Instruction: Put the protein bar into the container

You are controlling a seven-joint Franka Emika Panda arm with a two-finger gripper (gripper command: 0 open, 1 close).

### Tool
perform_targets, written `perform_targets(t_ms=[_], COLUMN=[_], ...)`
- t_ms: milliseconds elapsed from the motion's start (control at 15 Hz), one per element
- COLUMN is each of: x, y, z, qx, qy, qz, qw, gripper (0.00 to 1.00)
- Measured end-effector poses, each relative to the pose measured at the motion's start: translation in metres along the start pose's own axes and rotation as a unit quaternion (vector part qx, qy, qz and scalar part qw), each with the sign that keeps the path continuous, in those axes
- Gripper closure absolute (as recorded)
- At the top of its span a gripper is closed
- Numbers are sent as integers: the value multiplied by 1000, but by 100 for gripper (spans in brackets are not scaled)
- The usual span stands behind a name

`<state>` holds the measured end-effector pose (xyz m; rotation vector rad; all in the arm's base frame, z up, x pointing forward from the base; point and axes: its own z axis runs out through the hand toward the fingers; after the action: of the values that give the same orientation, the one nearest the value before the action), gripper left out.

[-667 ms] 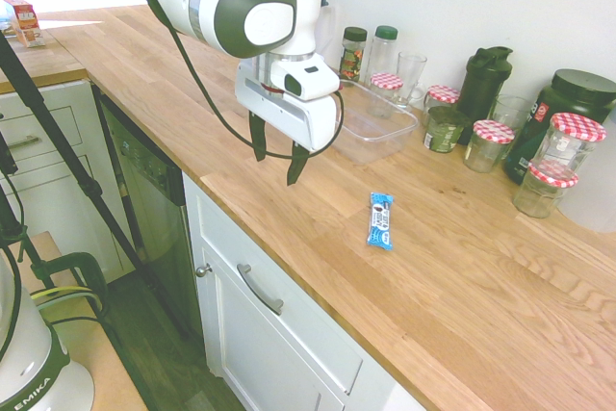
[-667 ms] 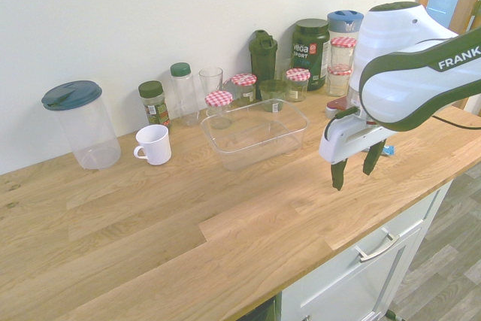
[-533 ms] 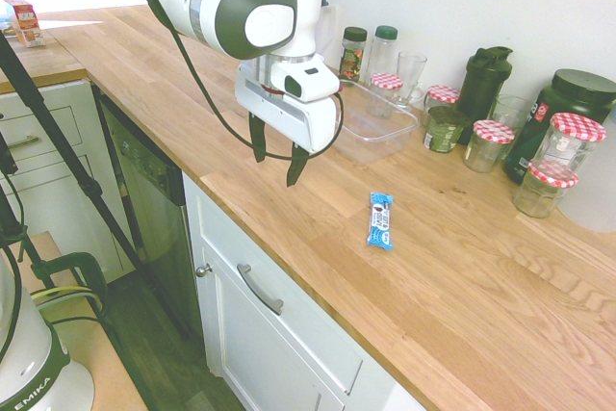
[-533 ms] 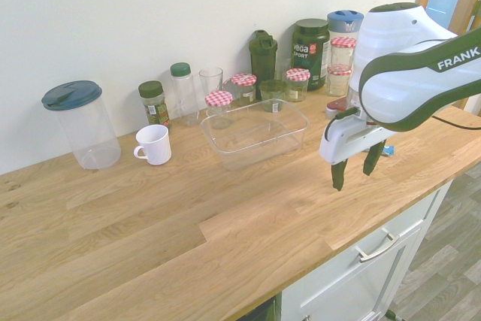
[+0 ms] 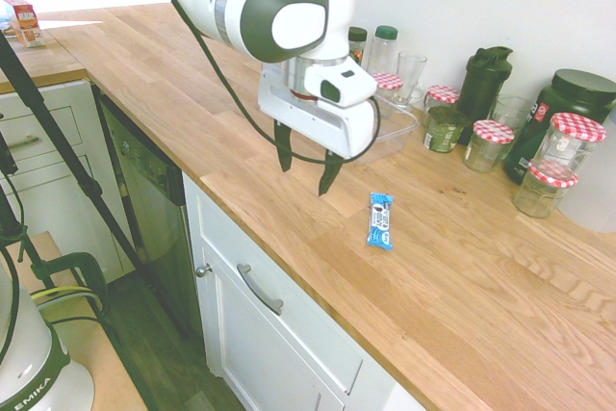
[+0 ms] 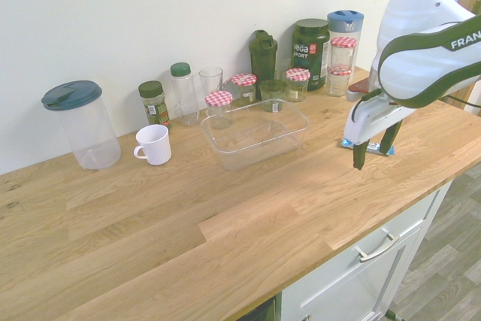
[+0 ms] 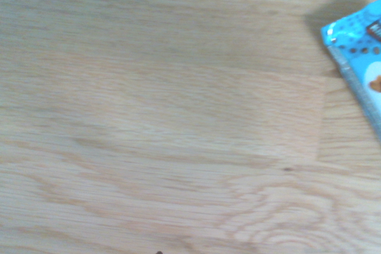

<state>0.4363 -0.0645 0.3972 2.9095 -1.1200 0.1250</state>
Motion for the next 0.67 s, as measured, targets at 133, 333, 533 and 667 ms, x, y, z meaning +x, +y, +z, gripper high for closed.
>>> perform_targets(t_ms=[133, 333, 533, 667], x=[22, 53, 74, 80], y=[7, 5, 6, 9], z=[-5, -8, -6, 4], qx=[0, -2, -5, -12], qy=[3, 2, -1, -11], qz=[-29, -73, -111, -134], qw=[1000, 997, 994, 991], gripper=[0, 0, 0, 0])
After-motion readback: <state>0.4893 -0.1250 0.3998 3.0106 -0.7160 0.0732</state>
